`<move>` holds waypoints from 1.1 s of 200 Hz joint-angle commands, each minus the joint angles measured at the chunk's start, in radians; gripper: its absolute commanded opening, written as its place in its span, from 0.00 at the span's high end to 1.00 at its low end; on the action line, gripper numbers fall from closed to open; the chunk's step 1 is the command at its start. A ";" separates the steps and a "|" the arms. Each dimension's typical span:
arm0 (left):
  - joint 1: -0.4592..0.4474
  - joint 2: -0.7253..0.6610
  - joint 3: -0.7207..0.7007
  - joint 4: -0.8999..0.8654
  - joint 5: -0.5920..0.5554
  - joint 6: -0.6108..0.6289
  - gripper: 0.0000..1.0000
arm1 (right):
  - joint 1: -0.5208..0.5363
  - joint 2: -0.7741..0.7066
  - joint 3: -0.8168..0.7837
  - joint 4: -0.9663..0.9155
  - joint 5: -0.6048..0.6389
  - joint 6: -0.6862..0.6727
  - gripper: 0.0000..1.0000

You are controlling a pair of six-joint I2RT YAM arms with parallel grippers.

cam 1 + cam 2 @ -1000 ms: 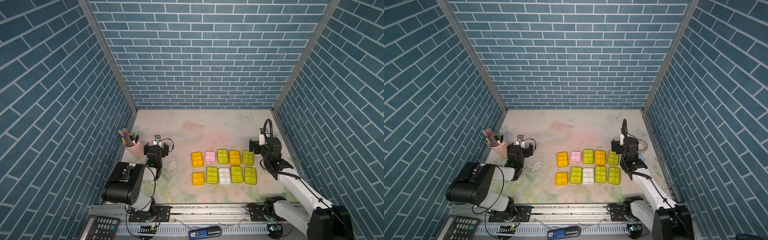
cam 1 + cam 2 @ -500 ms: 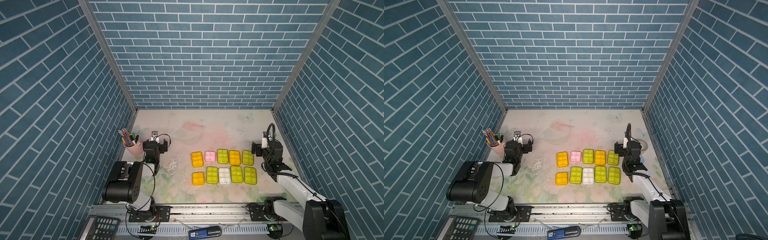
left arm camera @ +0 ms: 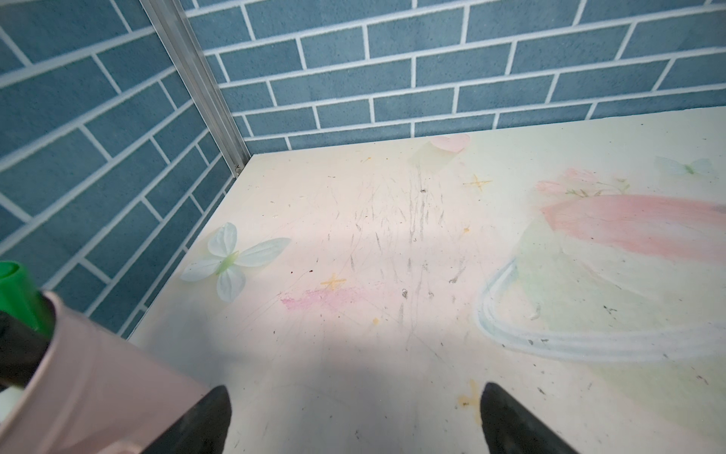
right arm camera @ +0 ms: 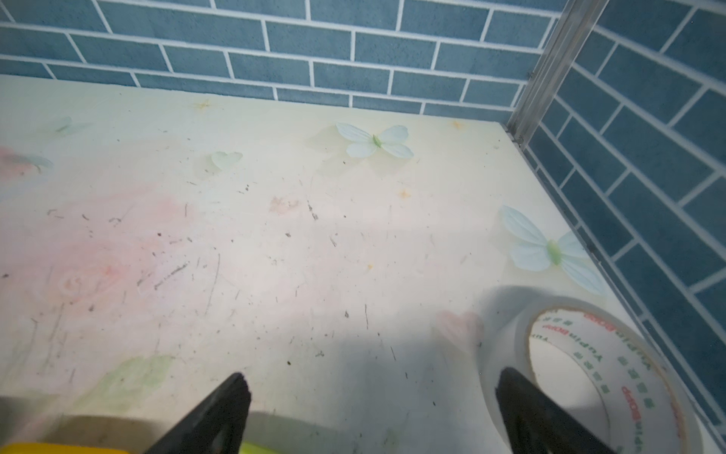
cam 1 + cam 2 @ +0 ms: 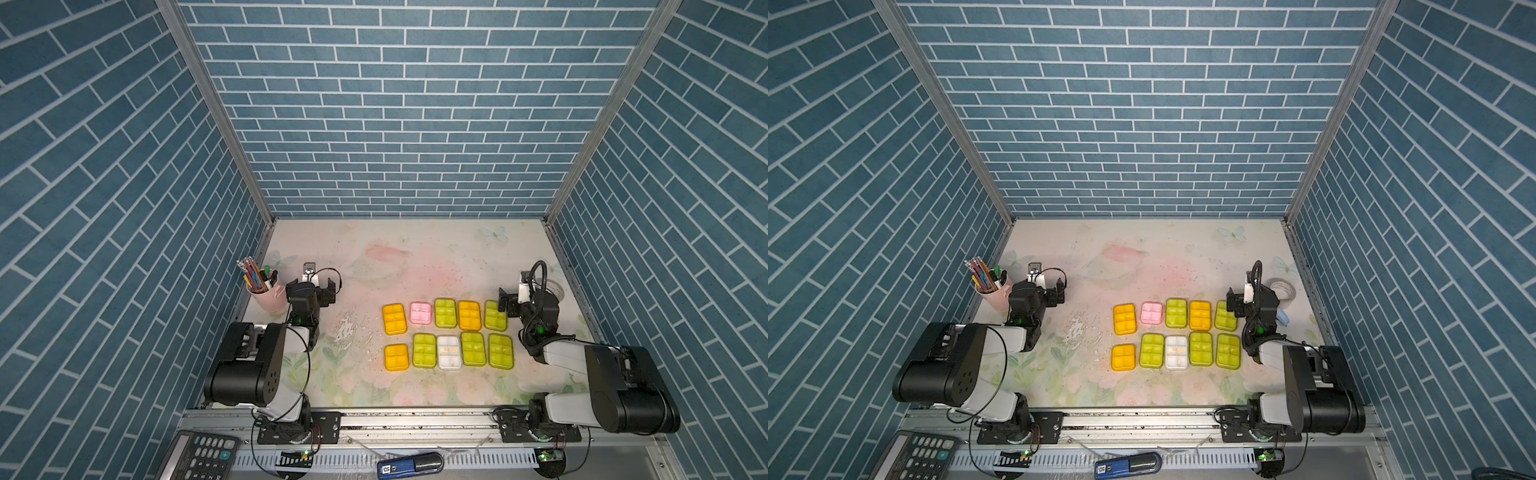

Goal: Close pillboxes
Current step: Reset both arms

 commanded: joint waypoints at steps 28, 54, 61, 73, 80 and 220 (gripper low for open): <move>0.004 0.000 0.006 -0.012 0.004 -0.005 0.00 | -0.008 0.132 -0.053 0.355 0.003 -0.013 0.01; 0.004 0.000 0.005 -0.012 0.006 -0.005 0.00 | -0.012 0.133 -0.038 0.331 -0.009 -0.014 0.01; 0.004 0.000 0.005 -0.012 0.006 -0.005 0.00 | -0.012 0.137 -0.029 0.323 -0.004 -0.012 0.01; 0.004 0.000 0.006 -0.013 0.006 -0.004 0.00 | -0.018 0.125 -0.005 0.262 0.001 -0.003 0.01; 0.004 0.000 0.006 -0.012 0.006 -0.004 0.00 | -0.023 0.124 0.014 0.227 -0.001 0.004 0.01; 0.004 -0.001 0.005 -0.012 0.006 -0.004 0.00 | -0.126 0.129 0.161 -0.043 -0.074 0.102 0.01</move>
